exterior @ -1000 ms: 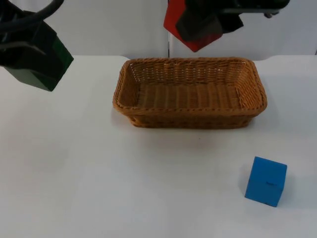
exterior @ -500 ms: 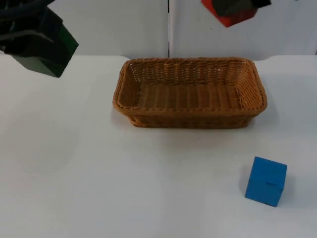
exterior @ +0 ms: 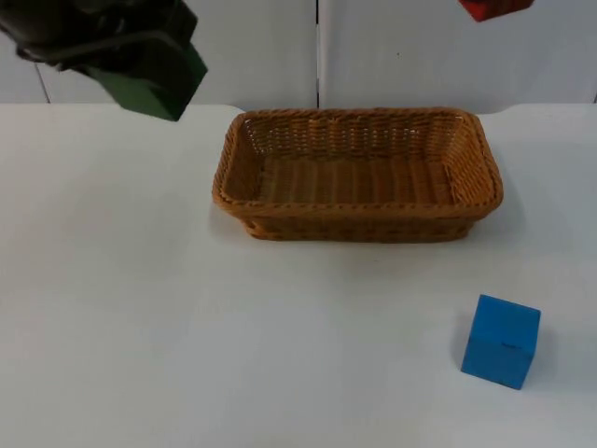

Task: Pick up one cube with each hand and place exactly two cubes into the same basket, leaving the remaining cube outside.

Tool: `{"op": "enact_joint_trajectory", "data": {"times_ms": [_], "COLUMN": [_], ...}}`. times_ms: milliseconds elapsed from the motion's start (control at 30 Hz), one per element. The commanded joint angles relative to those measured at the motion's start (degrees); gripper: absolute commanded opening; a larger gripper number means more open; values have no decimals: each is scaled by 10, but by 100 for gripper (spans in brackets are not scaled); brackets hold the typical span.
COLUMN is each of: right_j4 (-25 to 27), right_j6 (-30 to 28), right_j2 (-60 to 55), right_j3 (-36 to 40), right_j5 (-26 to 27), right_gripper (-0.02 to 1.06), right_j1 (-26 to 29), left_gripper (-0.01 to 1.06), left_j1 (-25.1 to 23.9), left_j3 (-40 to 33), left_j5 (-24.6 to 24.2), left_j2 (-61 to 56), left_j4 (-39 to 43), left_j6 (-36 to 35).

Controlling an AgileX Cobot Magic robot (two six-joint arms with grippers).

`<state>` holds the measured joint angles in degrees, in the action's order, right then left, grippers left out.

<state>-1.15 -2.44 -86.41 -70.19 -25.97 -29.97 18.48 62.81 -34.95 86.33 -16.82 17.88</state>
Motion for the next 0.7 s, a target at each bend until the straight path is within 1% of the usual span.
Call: {"op": "enact_joint_trajectory", "data": {"times_ms": [0,67,167,200,233,367,433,467,567,600,667], "right_j4": [-3,-1,0,2,2,2,2,2,1,1,1], "right_j6": [-4,-4,1,1,1,1,1,1,1,1,1], "right_j2": [-1,-5,-43,-56,-56,-120,-138,-162,-217,-217,-252], "right_j3": [-3,-3,-16,-23,-23,-51,-62,-80,-126,-126,-163], "right_j5": [23,27,19,17,17,17,18,18,17,17,4], "right_gripper": [0,0,0,0,0,0,0,0,0,0,0], "right_j1": [4,10,29,35,35,41,41,42,42,42,42], "left_gripper": [0,0,0,0,0,0,0,0,0,0,0], "left_j1": [3,3,3,3,3,3,3,3,3,3,3], "left_j3": [20,27,40,43,43,46,47,59,89,89,112], "left_j5": [15,19,46,56,56,111,113,113,111,111,110], "left_j2": [20,30,64,73,73,121,127,147,185,185,210], "left_j4": [-30,-44,-96,-105,-105,-139,-141,-149,-158,-158,-158], "left_j6": [25,39,90,99,99,147,151,163,170,170,175]}}
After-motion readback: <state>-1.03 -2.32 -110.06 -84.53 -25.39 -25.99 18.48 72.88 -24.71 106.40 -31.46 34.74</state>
